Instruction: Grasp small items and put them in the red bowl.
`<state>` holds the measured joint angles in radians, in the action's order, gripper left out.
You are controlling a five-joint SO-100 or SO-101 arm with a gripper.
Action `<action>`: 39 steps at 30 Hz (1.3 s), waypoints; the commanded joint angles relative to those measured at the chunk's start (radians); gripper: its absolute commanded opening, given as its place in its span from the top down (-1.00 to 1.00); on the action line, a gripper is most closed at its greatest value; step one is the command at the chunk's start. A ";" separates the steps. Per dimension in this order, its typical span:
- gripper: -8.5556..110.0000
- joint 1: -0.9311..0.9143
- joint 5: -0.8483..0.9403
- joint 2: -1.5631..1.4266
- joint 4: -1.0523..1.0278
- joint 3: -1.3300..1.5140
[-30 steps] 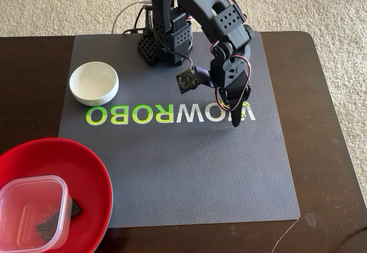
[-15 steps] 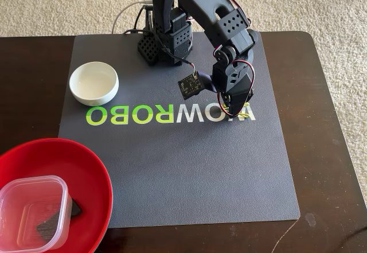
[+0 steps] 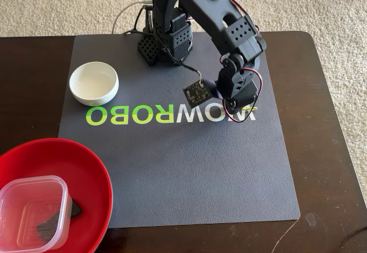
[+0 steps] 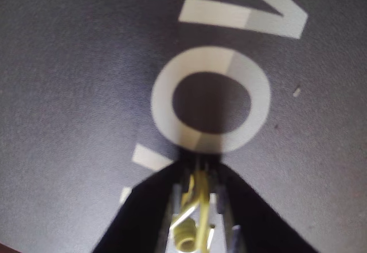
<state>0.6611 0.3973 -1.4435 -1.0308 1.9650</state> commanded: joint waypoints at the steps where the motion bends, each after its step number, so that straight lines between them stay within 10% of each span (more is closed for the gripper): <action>1: 0.85 -0.078 -0.043 0.006 -0.012 -0.075; 28: 0.86 -0.887 -0.354 0.172 -0.407 -1.210; 39: 0.86 -0.818 -0.537 0.433 -0.466 -1.402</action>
<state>-0.2362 -0.0905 -1.0324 -1.4910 0.6750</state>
